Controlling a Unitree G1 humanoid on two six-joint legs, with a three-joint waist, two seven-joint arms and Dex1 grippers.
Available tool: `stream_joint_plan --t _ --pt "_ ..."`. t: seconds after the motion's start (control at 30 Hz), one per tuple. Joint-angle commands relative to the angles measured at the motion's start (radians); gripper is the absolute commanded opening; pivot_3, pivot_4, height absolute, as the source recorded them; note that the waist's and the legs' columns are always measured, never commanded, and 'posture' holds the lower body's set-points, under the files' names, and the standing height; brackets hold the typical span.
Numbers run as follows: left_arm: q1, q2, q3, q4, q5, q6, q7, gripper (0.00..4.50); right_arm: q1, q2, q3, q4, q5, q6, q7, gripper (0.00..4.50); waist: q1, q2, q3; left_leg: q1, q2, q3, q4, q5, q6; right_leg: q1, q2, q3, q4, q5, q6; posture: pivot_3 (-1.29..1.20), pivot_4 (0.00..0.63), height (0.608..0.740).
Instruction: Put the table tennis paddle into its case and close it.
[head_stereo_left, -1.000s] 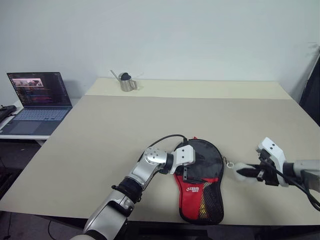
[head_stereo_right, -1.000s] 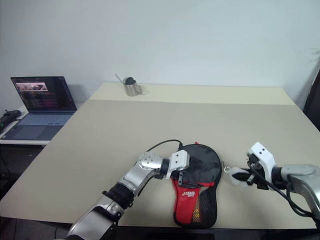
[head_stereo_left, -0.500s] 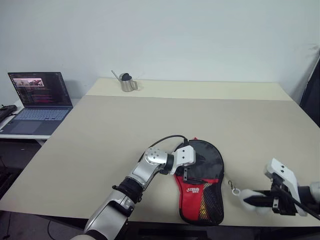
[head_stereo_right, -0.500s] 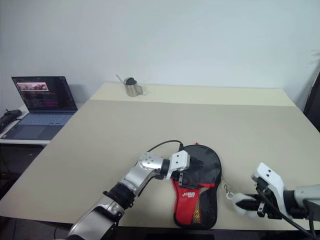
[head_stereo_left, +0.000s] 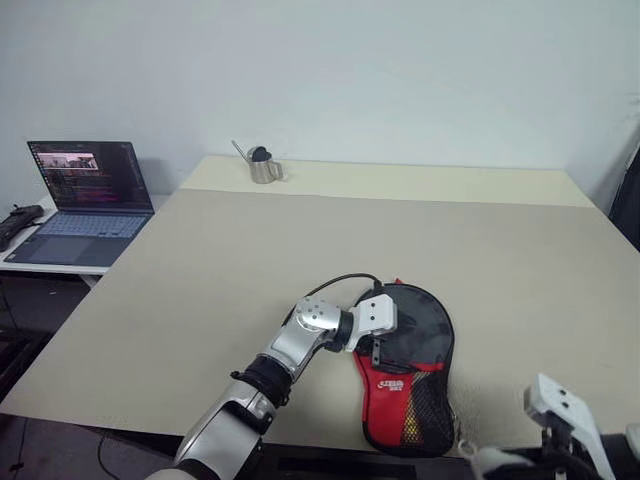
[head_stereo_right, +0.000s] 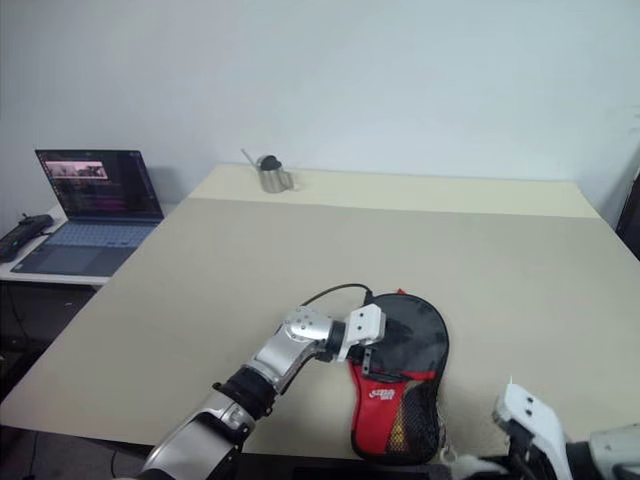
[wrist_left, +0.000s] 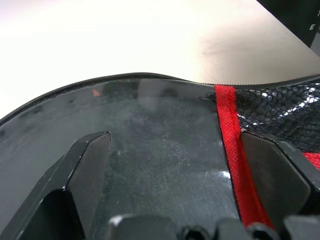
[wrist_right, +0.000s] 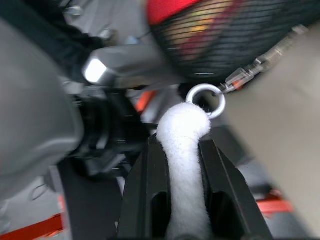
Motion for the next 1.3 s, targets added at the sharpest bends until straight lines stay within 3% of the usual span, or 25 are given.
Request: stream_joint_plan --t 0.03,0.13,0.43,0.63,1.03,1.13,1.3 --pt "0.052 0.015 -0.100 0.084 0.087 0.019 -0.056 4.50 0.086 0.009 0.005 -0.088 0.044 -0.014 0.014 0.24 0.001 -0.001 -0.001 0.000 0.000 0.000 0.000 0.000 0.000 0.000 0.000 0.000 0.000 0.000 0.000 0.00 0.150 0.740" --pt "0.042 0.009 -0.103 0.096 0.093 0.014 -0.057 4.50 0.132 0.019 0.010 -0.114 0.062 -0.029 0.001 0.24 0.000 -0.005 -0.003 0.002 0.000 0.000 0.000 0.000 0.000 0.002 0.000 0.000 0.000 0.000 0.000 0.00 0.150 0.740" --pt "0.006 -0.018 -0.106 0.143 0.101 -0.006 -0.051 4.50 0.178 0.028 0.188 -0.122 0.072 -0.139 -0.127 0.24 0.002 -0.007 -0.005 0.003 0.001 -0.003 0.000 0.000 0.000 0.005 0.000 -0.005 -0.001 -0.001 -0.001 0.00 0.150 0.740" --pt "-0.005 -0.033 -0.104 0.164 0.106 -0.022 -0.051 4.50 0.118 0.034 0.170 -0.116 0.105 -0.134 -0.197 0.24 0.004 -0.007 -0.006 0.003 0.000 -0.006 0.001 0.000 0.000 0.007 -0.002 -0.013 -0.003 -0.001 -0.001 0.00 0.150 0.740" --pt "-0.013 -0.063 -0.089 0.190 0.114 -0.043 -0.031 4.50 0.034 -0.025 -0.032 -0.057 0.323 -0.102 -0.192 4.39 0.007 -0.008 -0.005 0.003 0.000 -0.007 0.002 0.000 0.000 0.009 -0.007 -0.014 -0.003 -0.001 -0.001 0.00 0.150 0.740" --pt "-0.010 -0.069 -0.088 0.193 0.117 -0.046 -0.023 4.50 0.003 -0.049 -0.076 -0.030 0.359 -0.105 -0.188 4.45 0.008 -0.008 -0.005 0.003 -0.001 -0.007 0.002 0.000 0.000 0.010 -0.008 -0.014 -0.003 -0.001 0.000 0.00 0.150 0.740" --pt "-0.007 -0.075 -0.081 0.187 0.111 -0.047 -0.016 4.50 -0.207 -0.055 -0.064 0.102 0.361 -0.144 -0.242 4.45 0.010 -0.008 -0.005 0.003 -0.001 -0.007 0.002 0.000 0.000 0.010 -0.009 -0.014 -0.004 0.000 0.001 0.00 0.150 0.740"
